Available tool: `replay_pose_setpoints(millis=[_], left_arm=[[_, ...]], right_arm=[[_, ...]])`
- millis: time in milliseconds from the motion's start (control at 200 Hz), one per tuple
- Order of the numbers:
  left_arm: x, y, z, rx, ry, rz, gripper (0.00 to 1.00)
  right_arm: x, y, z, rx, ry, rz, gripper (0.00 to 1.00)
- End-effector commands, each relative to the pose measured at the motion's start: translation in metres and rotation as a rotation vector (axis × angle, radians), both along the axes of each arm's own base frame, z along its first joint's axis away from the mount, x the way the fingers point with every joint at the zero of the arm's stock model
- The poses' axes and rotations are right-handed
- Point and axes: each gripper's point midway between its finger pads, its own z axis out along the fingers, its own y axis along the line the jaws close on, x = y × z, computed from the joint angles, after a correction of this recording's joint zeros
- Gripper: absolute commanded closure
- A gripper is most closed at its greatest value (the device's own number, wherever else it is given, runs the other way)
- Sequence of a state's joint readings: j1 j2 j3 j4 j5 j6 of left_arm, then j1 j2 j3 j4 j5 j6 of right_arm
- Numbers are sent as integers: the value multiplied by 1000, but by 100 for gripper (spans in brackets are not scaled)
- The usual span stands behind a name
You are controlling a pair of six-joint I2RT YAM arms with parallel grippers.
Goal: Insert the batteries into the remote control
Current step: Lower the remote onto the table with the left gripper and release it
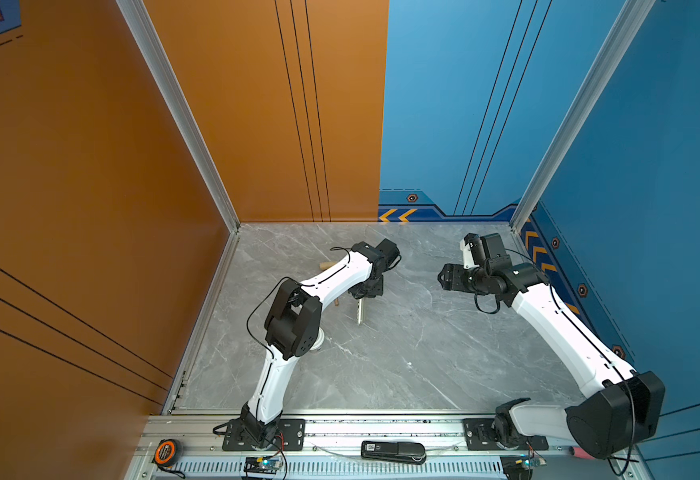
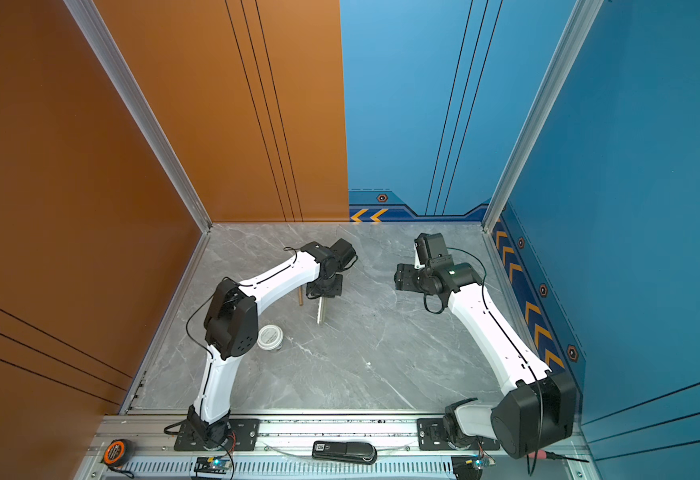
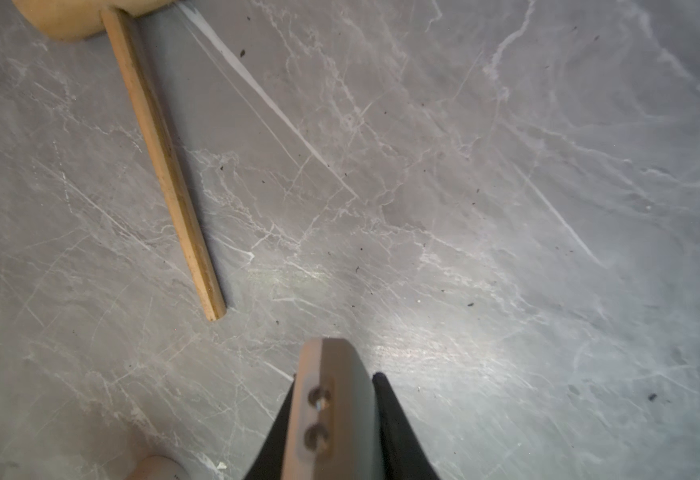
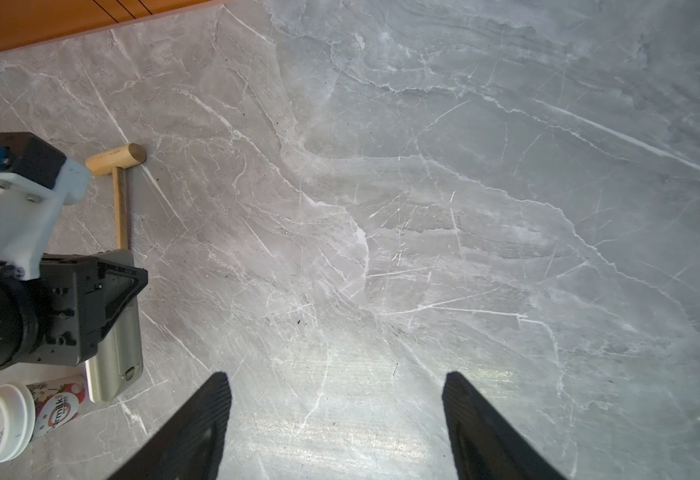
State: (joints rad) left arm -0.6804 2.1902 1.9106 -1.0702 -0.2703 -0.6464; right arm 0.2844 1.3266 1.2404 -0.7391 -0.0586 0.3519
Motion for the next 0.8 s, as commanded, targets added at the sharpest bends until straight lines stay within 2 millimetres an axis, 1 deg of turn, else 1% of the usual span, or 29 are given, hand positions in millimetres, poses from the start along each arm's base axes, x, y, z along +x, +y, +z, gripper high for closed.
replay_pose_setpoints(millis=[0, 135, 275, 476, 626, 796], left_arm=[[0, 5, -1, 90, 1, -15, 91], [1, 5, -12, 134, 19, -22, 88], [0, 1, -23, 161, 39, -31, 84], [-3, -9, -35, 170, 62, -41, 83], [-8, -10, -44, 176, 83, -39, 83], [-12, -11, -53, 184, 100, -37, 81]], right_arm=[[1, -3, 5, 3, -19, 27, 21], [3, -9, 5, -5, -21, 22, 21], [4, -9, 3, -7, -17, 26, 21], [4, -9, 0, -22, -12, 37, 21], [6, -6, -2, -25, -8, 51, 21], [4, -9, -4, -37, -7, 49, 21]])
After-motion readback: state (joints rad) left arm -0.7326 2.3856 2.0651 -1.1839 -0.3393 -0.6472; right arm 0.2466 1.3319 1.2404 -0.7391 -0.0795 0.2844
